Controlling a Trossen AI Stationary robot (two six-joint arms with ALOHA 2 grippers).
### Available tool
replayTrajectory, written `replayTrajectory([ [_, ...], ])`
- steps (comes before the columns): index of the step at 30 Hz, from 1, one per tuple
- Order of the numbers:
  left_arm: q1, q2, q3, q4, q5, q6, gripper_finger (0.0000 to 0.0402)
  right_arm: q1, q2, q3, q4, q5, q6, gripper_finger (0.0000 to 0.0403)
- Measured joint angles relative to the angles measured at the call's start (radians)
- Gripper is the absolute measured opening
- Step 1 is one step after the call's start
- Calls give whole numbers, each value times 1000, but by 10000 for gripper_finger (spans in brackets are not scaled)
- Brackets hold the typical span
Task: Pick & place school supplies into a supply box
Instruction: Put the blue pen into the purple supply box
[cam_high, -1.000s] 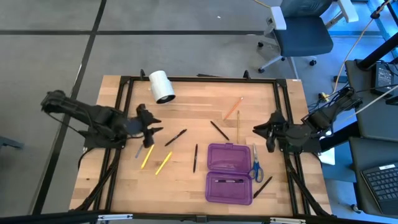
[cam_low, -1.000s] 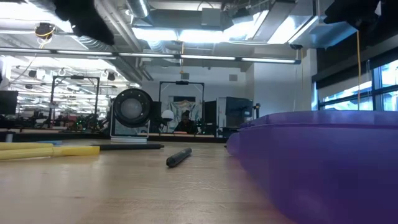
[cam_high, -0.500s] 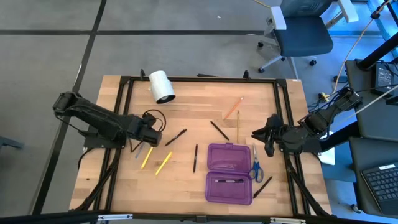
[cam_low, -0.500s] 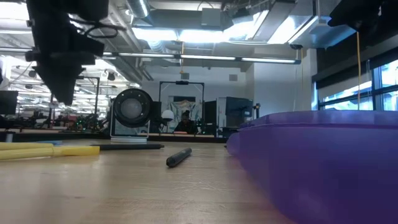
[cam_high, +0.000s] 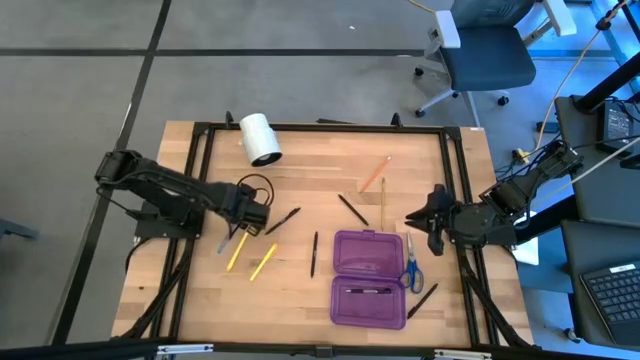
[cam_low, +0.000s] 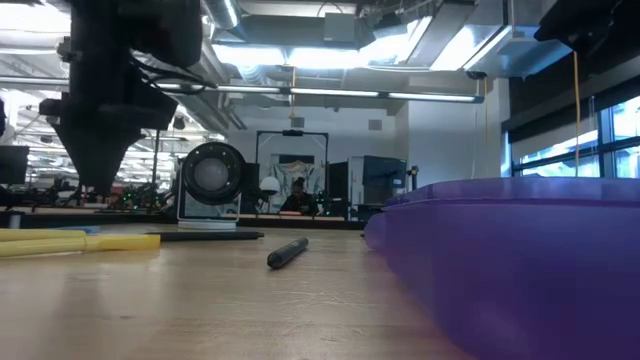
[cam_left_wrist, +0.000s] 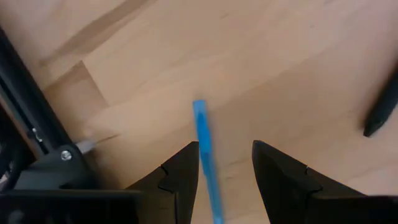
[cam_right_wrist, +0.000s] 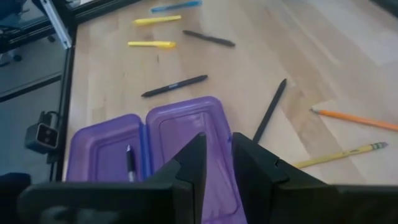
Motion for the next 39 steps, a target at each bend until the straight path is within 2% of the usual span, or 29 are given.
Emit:
replayTrajectory([
  [7,32,-5,-16,15,4,17,143,1,0,0,0,-9,4,80],
  [13,40,-5,-128,102,75,-15,143,1,0,0,-1,-10,5,80],
  [22,39,-10,-240,270,72,-40,143,0,0,0,-1,-9,4,81],
  [30,36,-11,-262,278,63,-47,141,1,0,0,-1,-2,-94,81],
  [34,22,-10,-263,281,53,-47,124,1,0,0,-1,-1,-129,81],
  [39,20,-9,-264,290,53,-29,83,0,0,0,-2,-36,-100,81],
])
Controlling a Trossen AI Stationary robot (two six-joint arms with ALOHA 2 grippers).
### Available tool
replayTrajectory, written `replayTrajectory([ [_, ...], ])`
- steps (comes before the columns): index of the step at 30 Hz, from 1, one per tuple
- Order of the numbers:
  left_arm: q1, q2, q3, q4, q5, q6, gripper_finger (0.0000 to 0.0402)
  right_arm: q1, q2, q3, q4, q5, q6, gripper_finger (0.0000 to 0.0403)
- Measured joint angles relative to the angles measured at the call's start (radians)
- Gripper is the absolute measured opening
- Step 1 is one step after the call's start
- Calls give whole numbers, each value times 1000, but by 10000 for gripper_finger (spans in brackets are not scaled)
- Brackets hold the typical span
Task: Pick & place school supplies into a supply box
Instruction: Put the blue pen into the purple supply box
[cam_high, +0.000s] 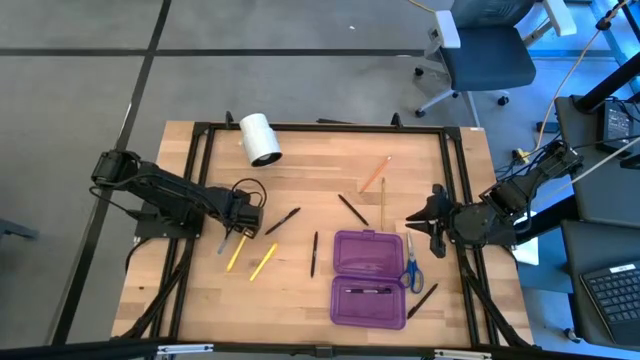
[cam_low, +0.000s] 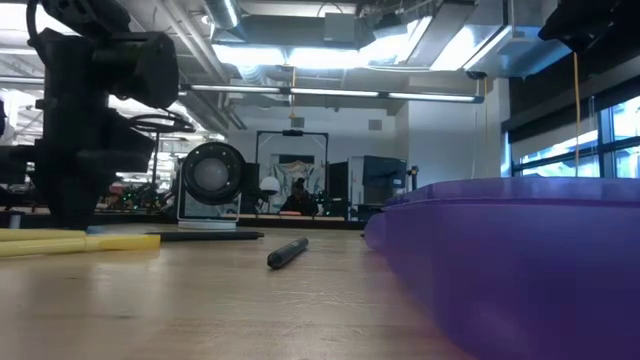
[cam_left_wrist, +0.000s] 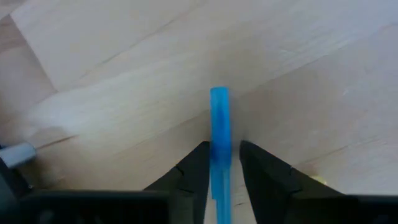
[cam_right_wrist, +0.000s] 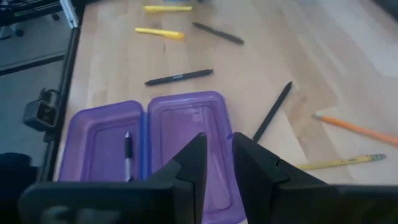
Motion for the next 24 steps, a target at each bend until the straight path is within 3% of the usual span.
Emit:
replayTrajectory([
  [9,-10,5,14,3,-6,35,19,0,0,0,0,-43,9,81],
  [19,-57,0,164,3,-20,143,19,0,0,0,-2,-52,-3,81],
  [24,-62,-2,292,120,-87,277,19,0,2,0,-2,-46,-54,81],
])
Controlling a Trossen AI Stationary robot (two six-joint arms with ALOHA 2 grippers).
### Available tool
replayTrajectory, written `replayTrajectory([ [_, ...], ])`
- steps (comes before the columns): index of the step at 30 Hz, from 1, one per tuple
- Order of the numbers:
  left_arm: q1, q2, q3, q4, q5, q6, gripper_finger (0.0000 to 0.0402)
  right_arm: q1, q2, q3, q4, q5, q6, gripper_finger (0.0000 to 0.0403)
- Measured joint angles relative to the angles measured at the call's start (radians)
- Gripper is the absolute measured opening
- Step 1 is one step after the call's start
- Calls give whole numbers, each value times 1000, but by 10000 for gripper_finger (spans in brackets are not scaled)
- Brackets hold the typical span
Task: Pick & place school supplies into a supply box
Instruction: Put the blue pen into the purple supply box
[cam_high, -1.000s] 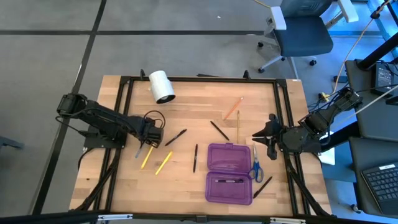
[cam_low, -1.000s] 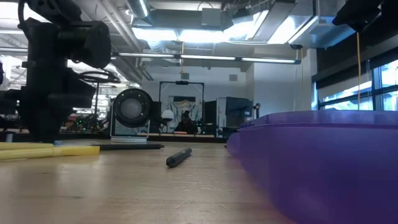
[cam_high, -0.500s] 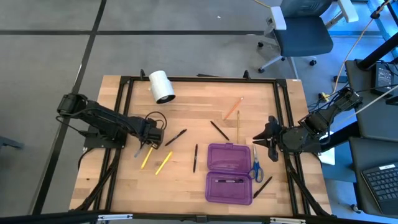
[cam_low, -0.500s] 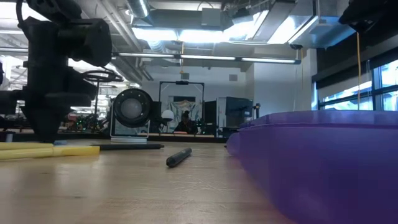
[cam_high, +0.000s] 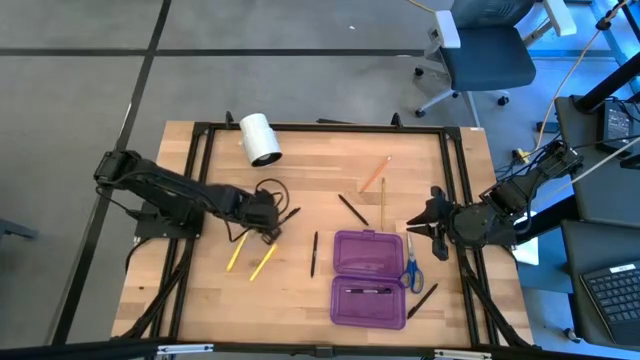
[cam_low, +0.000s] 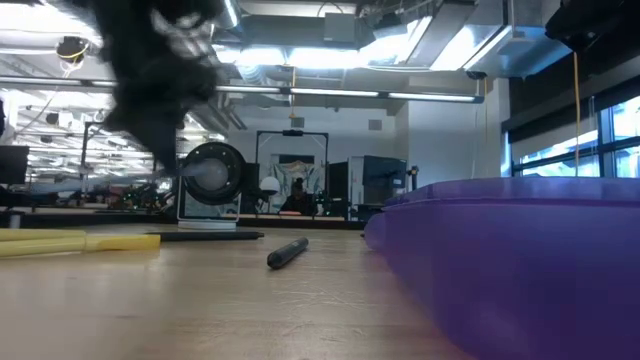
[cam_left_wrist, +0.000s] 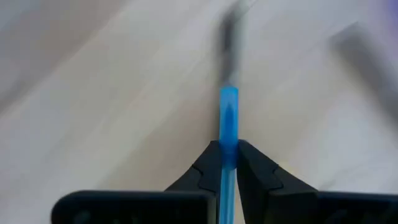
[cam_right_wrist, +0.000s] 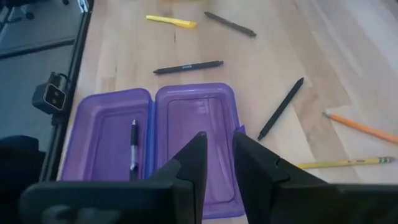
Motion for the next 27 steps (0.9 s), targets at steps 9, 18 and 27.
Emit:
replayTrajectory([
  [9,-1,3,133,702,144,541,20,0,1,0,0,3,-28,81],
  [18,-22,154,292,744,230,687,20,0,30,0,5,115,-26,81],
  [27,-32,421,557,581,303,711,20,0,107,0,167,-12,-50,81],
])
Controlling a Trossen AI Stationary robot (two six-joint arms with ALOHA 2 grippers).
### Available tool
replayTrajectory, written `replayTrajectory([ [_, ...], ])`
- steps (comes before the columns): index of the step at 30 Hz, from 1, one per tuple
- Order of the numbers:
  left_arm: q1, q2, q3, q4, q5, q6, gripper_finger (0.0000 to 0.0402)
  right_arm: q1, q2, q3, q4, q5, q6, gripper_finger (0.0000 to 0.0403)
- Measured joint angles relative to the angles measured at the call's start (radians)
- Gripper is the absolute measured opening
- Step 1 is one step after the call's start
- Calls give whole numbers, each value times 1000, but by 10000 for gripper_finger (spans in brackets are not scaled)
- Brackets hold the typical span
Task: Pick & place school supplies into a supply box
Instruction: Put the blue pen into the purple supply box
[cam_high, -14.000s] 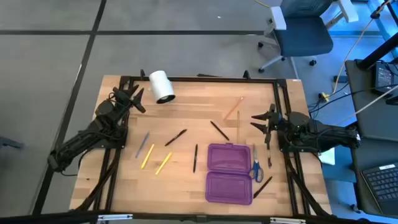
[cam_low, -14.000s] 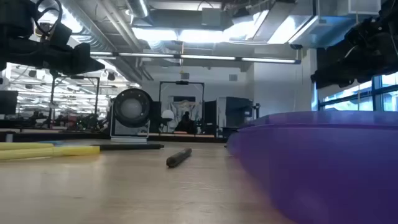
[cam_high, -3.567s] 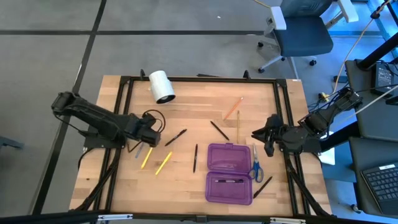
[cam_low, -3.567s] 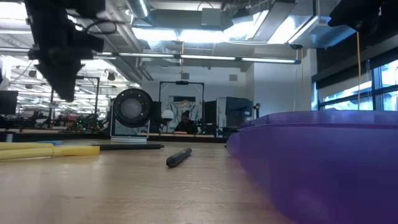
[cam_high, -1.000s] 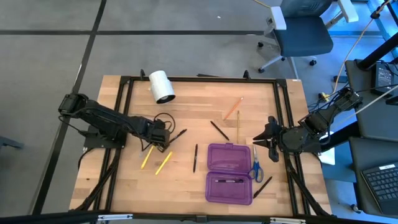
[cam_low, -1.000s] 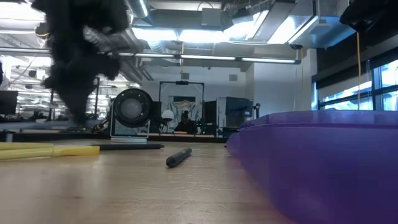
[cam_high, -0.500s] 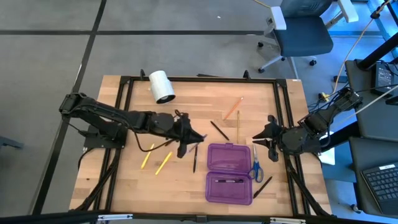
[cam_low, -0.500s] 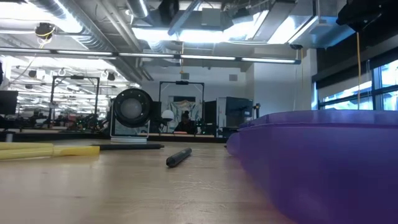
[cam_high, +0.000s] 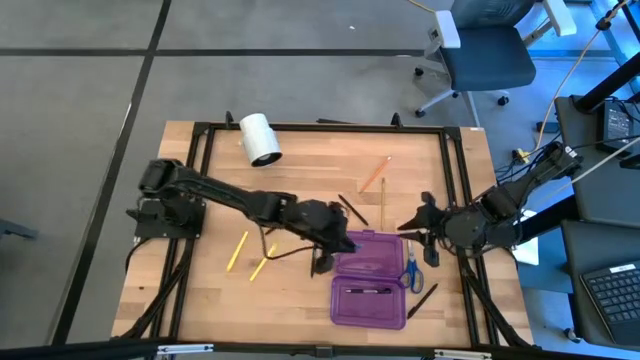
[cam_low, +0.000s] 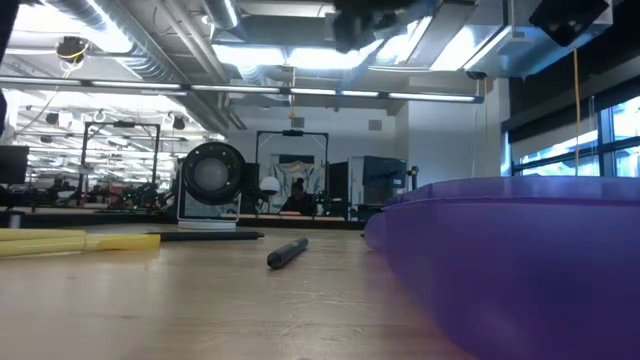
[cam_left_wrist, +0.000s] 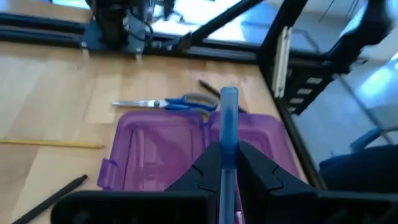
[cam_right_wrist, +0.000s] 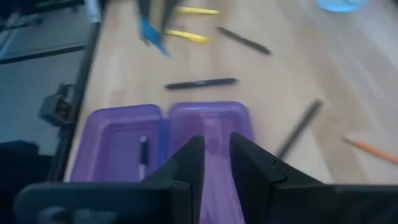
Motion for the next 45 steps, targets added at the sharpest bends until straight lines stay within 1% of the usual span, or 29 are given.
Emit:
replayTrajectory([
  [6,-14,136,147,-121,-4,24,20,0,123,0,117,-126,-141,81],
  [8,-19,165,182,-164,-4,24,20,1,163,0,129,-166,-187,81],
  [12,-39,217,241,-195,-3,2,20,1,223,0,159,-228,-236,81],
  [16,-74,251,296,-203,8,-11,20,1,230,0,132,-229,-203,81],
  [22,-131,302,373,-208,5,-14,20,1,180,0,96,-229,-153,81],
  [25,-146,339,411,-201,-27,-21,20,1,157,0,85,-219,-128,81],
  [28,-151,389,436,-206,-38,-43,20,1,150,0,86,-202,-127,81],
  [33,-151,448,475,-203,-39,-81,20,1,151,0,82,-202,-126,81],
  [38,-146,506,505,-206,-23,-100,20,1,151,0,80,-202,-124,81],
  [45,-132,539,511,-204,-13,-127,21,1,151,0,69,-202,-102,81],
])
